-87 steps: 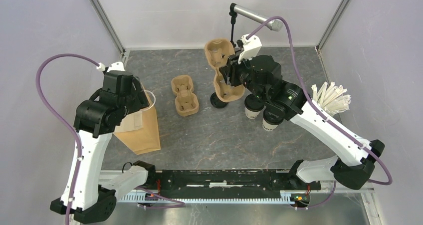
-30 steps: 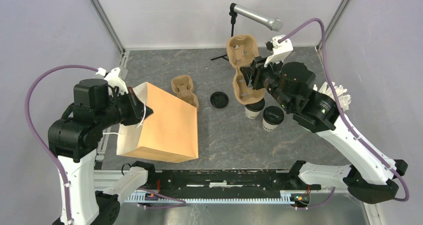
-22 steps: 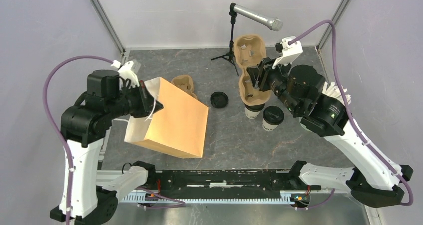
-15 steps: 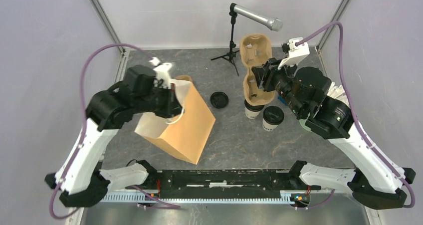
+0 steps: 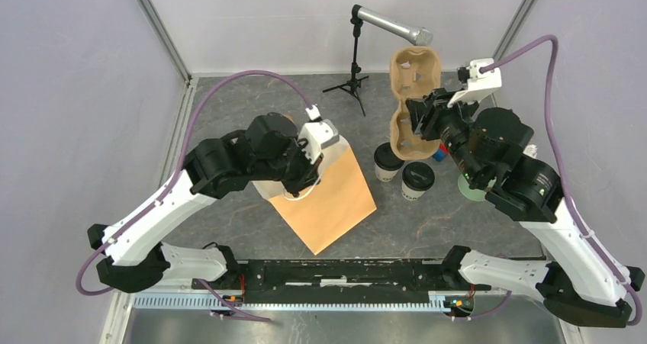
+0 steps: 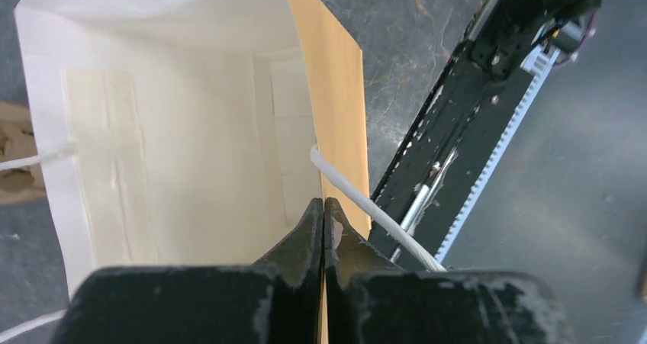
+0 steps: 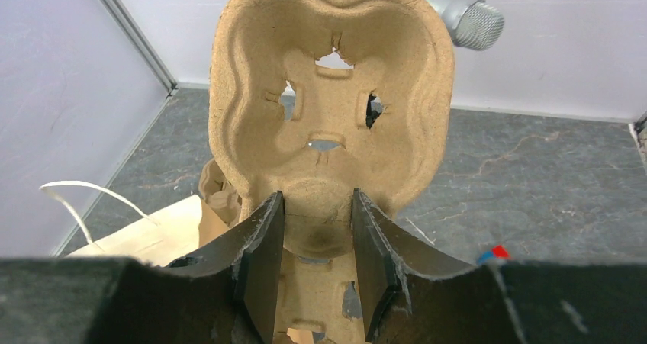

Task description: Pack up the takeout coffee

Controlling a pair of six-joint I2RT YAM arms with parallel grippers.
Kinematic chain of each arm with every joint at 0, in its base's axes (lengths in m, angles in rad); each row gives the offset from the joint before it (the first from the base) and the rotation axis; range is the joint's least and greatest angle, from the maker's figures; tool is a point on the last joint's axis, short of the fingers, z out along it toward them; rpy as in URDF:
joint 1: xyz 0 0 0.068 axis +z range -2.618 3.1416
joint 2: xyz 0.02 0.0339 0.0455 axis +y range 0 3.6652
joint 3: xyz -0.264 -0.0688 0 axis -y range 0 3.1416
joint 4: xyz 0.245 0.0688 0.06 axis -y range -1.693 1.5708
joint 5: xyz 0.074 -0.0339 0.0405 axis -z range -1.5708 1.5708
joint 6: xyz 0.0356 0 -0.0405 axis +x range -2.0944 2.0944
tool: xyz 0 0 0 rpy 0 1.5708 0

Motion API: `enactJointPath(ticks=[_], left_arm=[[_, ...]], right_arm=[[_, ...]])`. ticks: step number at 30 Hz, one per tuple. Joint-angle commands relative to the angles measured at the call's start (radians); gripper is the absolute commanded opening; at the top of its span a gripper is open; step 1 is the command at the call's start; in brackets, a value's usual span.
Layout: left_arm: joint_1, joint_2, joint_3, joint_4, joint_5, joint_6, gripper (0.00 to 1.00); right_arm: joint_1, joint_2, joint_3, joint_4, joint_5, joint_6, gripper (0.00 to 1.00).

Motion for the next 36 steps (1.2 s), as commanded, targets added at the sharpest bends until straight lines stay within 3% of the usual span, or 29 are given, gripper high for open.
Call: enactJointPath(ticks=[1, 7, 12, 13, 15, 16, 19, 24, 30, 36], left_arm=[[-0.056, 0.045, -0.009, 0.060, -0.017, 0.245, 0.02], [-0.137, 0.071, -0.088, 0.084, -0.089, 0.406, 0.02], [-0.155, 0.062, -0.154, 0.146, -0.112, 0.440, 0.03], [-0.155, 0.064, -0.156, 0.150, -0.110, 0.433, 0.08], [-0.156, 0.065, -0.150, 0.156, -0.128, 0.398, 0.33], [-0.155, 0.062, -0.143, 0.157, -0.144, 0.382, 0.38], [-0.155, 0.043, -0.105, 0.159, -0.191, 0.300, 0.61], [-0.156, -0.016, -0.038, 0.183, -0.289, 0.059, 0.79], [-0.154, -0.090, -0.029, 0.149, -0.337, -0.203, 0.82], [-0.111, -0.108, 0.063, -0.069, -0.491, -0.476, 0.80]], right_arm=[[0.003, -0.020, 0.059, 0.004, 0.045, -0.027, 0.42], [0.003, -0.028, 0.048, 0.014, 0.061, -0.029, 0.42], [0.003, -0.030, 0.025, 0.012, 0.063, -0.032, 0.42], [0.003, -0.030, 0.023, 0.012, 0.061, -0.034, 0.42], [0.003, -0.026, 0.020, 0.012, 0.059, -0.038, 0.42], [0.003, -0.022, 0.020, 0.012, 0.058, -0.041, 0.42], [0.003, -0.006, 0.017, 0.017, 0.038, -0.054, 0.42], [0.002, 0.004, -0.034, 0.108, -0.078, -0.109, 0.44], [0.004, 0.010, -0.087, 0.217, -0.231, -0.160, 0.44], [0.003, 0.033, -0.091, 0.286, -0.418, -0.239, 0.44]])
